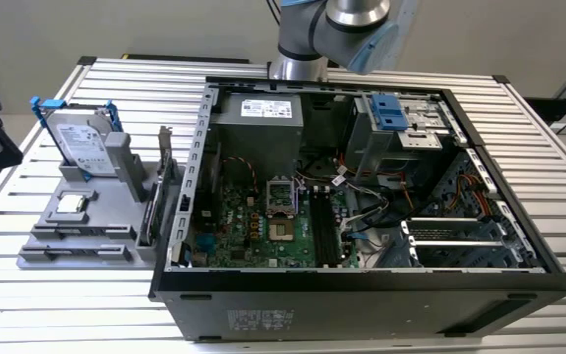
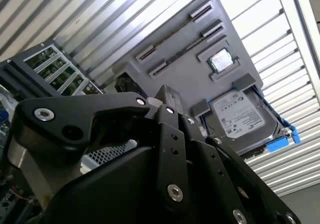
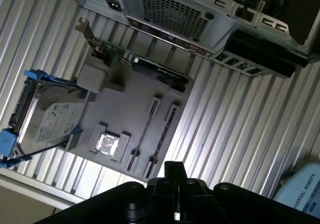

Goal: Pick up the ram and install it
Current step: 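Pick up the ram and move it above insertion slot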

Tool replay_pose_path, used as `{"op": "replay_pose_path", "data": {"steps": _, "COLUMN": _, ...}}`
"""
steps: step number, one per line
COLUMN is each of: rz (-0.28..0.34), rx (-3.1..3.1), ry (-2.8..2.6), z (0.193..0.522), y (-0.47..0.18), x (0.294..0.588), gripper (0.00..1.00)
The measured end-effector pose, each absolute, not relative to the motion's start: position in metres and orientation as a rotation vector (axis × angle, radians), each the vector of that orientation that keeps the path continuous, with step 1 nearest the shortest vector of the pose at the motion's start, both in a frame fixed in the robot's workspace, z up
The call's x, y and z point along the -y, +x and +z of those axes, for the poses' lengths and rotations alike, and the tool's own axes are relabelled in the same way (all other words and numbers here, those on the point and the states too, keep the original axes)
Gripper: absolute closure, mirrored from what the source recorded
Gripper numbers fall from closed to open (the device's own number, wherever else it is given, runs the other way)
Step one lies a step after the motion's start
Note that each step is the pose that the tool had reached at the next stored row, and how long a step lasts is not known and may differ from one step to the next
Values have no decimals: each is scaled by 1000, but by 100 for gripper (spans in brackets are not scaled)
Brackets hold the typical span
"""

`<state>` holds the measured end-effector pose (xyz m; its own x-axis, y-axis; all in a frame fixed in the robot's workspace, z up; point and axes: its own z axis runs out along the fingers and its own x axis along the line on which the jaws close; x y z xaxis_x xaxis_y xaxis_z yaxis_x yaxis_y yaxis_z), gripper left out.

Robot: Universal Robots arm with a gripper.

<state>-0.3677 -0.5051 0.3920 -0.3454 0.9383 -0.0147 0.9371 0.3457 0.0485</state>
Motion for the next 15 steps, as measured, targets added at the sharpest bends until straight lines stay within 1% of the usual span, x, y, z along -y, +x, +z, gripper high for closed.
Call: {"op": "replay_pose_path", "data": {"steps": 15, "rz": 45, "rx": -2421, "ry": 1935, "z": 392, "y": -369, "x": 505, "gripper": 100}}
